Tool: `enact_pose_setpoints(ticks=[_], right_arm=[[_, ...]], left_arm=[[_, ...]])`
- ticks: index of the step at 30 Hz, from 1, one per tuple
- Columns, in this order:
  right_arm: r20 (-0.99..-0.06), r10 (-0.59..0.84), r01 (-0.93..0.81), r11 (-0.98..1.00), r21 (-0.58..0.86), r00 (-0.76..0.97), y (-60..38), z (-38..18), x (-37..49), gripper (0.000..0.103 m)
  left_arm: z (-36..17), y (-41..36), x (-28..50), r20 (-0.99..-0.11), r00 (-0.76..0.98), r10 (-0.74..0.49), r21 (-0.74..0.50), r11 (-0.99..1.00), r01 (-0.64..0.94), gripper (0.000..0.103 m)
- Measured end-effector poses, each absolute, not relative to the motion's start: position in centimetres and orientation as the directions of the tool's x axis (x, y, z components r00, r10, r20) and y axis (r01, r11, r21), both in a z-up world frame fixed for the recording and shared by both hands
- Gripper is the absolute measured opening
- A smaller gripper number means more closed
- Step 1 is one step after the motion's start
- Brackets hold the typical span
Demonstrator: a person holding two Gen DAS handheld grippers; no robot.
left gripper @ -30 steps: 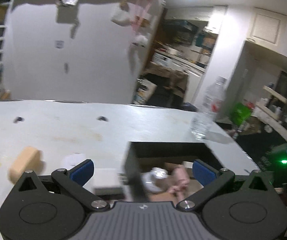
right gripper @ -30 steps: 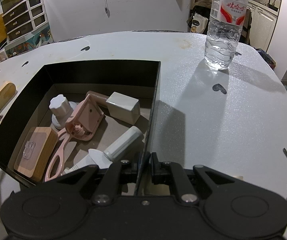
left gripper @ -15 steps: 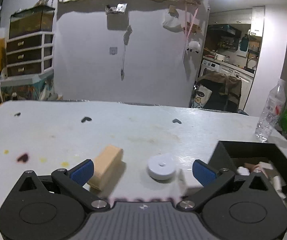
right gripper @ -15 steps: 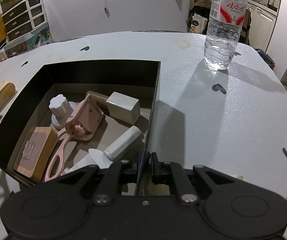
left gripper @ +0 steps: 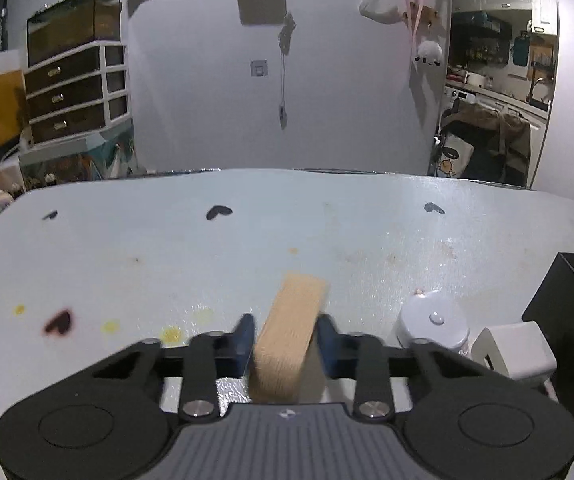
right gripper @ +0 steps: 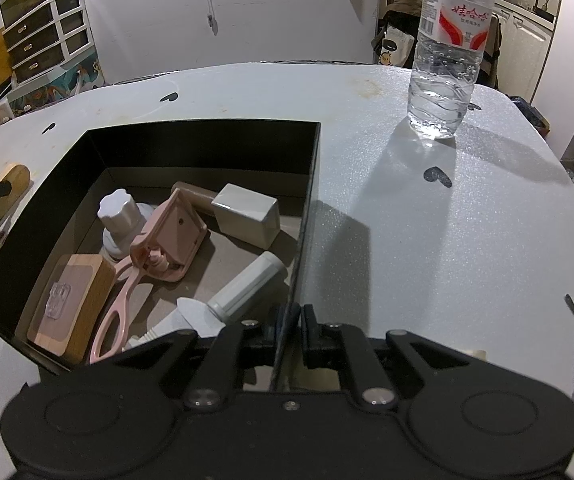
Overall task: Organize rigid objects
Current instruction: 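Close the left tool on the wooden oval block and lift it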
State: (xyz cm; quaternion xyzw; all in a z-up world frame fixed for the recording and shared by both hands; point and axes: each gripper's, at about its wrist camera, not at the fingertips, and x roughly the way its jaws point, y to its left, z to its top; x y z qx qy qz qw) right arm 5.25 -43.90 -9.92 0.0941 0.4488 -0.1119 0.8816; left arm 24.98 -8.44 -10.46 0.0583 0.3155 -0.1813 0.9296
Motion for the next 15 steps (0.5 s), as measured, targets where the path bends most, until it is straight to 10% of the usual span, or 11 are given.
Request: enact_pose_setpoints(ticks=[9, 15], right_arm=[[-0.812, -0.115, 0.282, 0.957, 0.062, 0.572, -43.8, -9.9, 5.3, 0.010], [-0.812, -0.116, 0.282, 0.957, 0.061, 0.571, -43.8, -9.9, 5.3, 0.010]], left_arm=[[-10.5, -6.0, 22.7, -0.599, 0.488, -0.635, -0.422, 0.768, 0.482, 0.025], [-10.4, -5.9, 21.0, -0.610, 0.612, -0.503, -0.266, 0.858, 0.440, 0.048]])
